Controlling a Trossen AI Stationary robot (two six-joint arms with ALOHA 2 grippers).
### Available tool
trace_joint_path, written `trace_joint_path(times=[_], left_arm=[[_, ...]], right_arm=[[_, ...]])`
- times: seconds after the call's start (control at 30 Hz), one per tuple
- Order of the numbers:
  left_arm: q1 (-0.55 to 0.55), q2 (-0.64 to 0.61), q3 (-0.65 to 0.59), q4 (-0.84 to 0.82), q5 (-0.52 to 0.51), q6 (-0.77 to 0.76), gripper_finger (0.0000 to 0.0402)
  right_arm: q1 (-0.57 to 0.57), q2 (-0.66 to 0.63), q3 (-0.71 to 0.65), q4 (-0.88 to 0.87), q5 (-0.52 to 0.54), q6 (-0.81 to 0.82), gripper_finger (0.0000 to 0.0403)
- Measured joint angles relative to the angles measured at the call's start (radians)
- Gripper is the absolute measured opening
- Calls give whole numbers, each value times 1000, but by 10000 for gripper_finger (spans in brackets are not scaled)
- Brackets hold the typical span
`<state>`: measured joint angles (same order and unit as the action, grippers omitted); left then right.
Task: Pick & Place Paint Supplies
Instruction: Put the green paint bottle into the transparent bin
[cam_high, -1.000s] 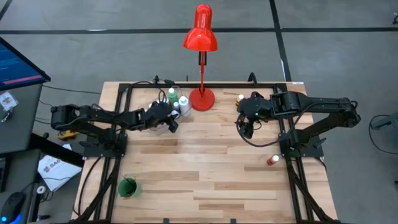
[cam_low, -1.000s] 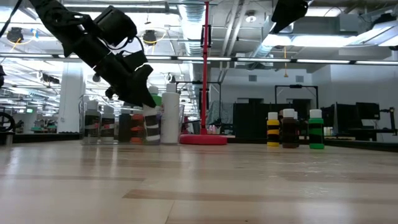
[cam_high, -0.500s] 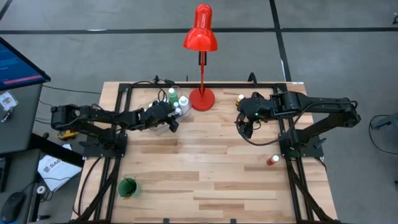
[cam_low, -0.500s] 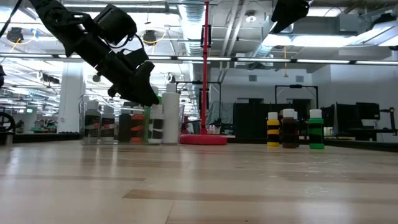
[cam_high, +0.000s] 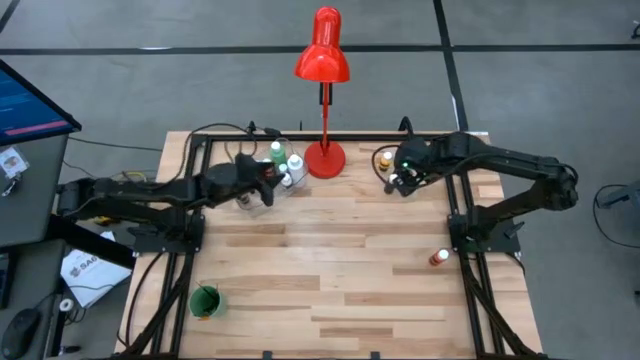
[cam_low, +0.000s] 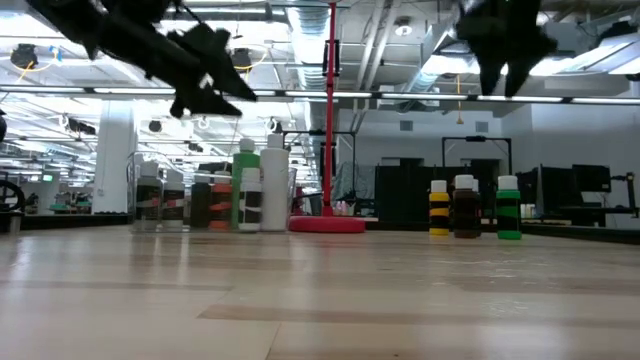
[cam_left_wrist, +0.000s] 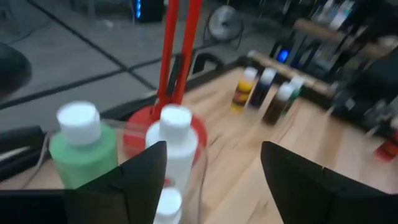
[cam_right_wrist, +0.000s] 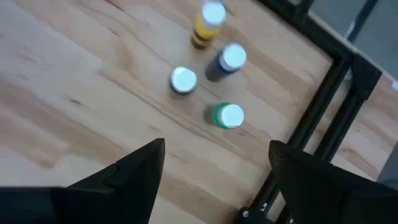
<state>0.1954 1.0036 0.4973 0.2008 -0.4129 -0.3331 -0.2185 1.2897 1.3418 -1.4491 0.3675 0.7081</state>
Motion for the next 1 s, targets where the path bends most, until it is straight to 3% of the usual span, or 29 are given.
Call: trace_joint_path(times=[0.23, 0.57, 0.73, 1.0], left_arm=[[-11, -153, 0, 6, -1, -14, 257], [-11, -230, 0, 0, -1, -15, 253], [-11, -230, 0, 1, -1, -15, 253], [-11, -230, 0, 1, -6, -15, 250]], right_arm=[[-27, -140, -313, 245, -8, -50, 283], [22, -365, -679, 500, -27, 75, 283], [17, -361, -844, 710, -23, 79, 283], [-22, -294, -965, 935, 119, 79, 283]])
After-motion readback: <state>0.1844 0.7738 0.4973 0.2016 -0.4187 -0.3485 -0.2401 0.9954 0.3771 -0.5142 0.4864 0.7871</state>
